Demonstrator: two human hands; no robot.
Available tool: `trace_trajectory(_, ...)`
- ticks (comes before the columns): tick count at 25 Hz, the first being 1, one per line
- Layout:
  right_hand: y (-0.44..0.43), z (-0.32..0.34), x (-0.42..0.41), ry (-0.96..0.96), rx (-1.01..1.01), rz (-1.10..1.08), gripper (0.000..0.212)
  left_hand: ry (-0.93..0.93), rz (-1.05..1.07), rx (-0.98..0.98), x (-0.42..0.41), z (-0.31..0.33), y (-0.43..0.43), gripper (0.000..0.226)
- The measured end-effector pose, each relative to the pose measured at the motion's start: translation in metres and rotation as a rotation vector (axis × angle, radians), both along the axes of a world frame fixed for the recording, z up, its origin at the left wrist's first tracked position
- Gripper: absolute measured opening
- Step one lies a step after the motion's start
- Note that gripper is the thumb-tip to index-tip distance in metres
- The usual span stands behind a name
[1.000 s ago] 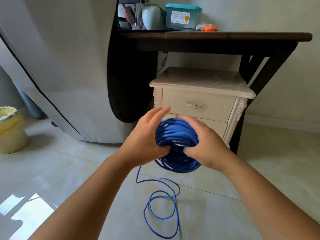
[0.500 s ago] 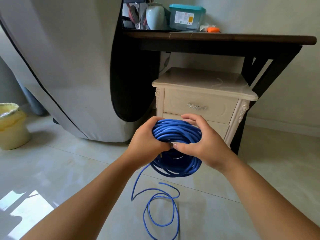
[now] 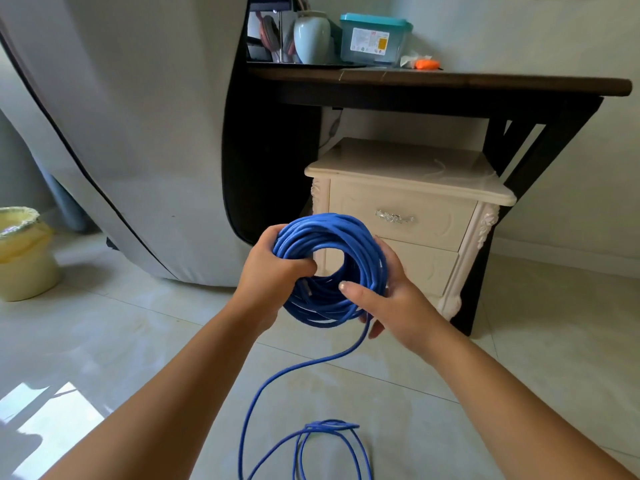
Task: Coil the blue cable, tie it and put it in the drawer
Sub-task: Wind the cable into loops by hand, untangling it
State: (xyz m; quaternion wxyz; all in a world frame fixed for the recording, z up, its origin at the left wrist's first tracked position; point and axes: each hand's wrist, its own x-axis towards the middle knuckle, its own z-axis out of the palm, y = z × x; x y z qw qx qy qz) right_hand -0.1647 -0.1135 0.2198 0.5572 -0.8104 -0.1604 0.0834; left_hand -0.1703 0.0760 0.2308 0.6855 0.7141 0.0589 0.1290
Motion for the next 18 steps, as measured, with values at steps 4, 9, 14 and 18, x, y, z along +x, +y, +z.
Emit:
trace_trajectory(4, 0.008, -0.002, 0.0, 0.106, 0.149, -0.039, 0.061, 0.026, -0.026, -0.073, 0.003, -0.002, -0.005, 0.047)
trace_trajectory(9, 0.01, 0.003, 0.004, 0.064, 0.357, -0.036, 0.046, 0.031, -0.183, -0.156, 0.0, -0.002, -0.006, 0.039)
trace_trajectory(14, 0.007, -0.004, 0.013, 0.123, 0.511, -0.142, 0.023, 0.022, -0.297, -0.191, -0.002, -0.008, -0.013, 0.03)
trace_trajectory(18, -0.004, -0.001, 0.019, 0.189, 0.46, -0.241, 0.023, 0.189, -0.418, -0.032, -0.007, -0.009, -0.013, 0.035)
